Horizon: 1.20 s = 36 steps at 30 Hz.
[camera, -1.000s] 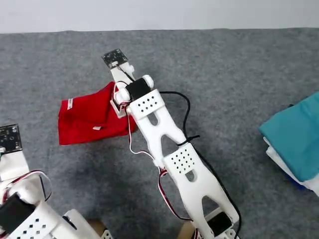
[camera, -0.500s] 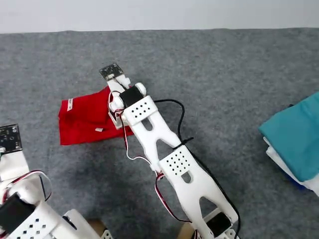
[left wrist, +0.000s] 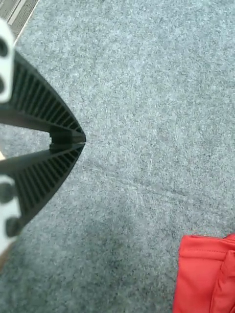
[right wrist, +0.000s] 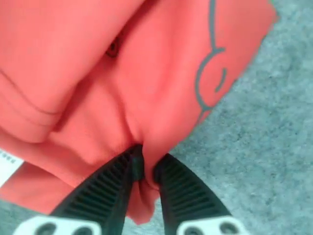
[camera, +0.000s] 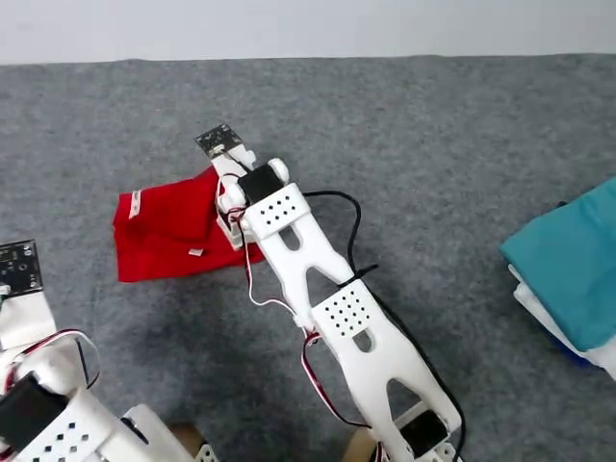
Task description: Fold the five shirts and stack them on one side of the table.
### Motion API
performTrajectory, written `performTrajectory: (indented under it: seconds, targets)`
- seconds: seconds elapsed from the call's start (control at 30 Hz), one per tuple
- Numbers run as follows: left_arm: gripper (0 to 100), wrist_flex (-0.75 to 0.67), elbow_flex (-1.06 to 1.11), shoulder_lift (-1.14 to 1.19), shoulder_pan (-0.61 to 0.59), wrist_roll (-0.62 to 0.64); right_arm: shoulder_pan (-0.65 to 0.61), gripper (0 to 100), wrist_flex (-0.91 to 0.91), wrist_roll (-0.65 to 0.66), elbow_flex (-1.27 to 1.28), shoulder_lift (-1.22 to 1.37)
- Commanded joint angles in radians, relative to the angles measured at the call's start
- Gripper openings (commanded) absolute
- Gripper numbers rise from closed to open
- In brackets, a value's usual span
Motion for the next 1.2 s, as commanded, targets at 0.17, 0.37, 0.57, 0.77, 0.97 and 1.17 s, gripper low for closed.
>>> performTrajectory:
  seconds: [0.17,0.37,0.57,0.77,0.97,1.17]
  targets:
    - [0,-0.017,-0.008,-0.012,-0.002,-0.003,0.122,1.0,0.053,0.012,0.034,-0.096]
    - [0,-0.017,-0.008,-0.012,-0.002,-0.003,0.124,1.0,0.05,0.014,0.356,-0.372]
    - [0,-0.017,-0.007,-0.012,-0.002,-0.003,0.128,1.0,0.047,0.014,0.755,-0.644]
    - [0,-0.017,-0.007,-0.012,0.0,-0.003,0.147,1.0,0.045,0.046,1.1,-0.779]
    - [0,-0.017,-0.007,-0.009,0.002,-0.003,0.225,1.0,0.002,0.123,1.292,-0.796]
    - [1,-0.017,-0.008,-0.008,0.002,-0.003,0.226,6.9,0.001,0.175,1.298,-0.842]
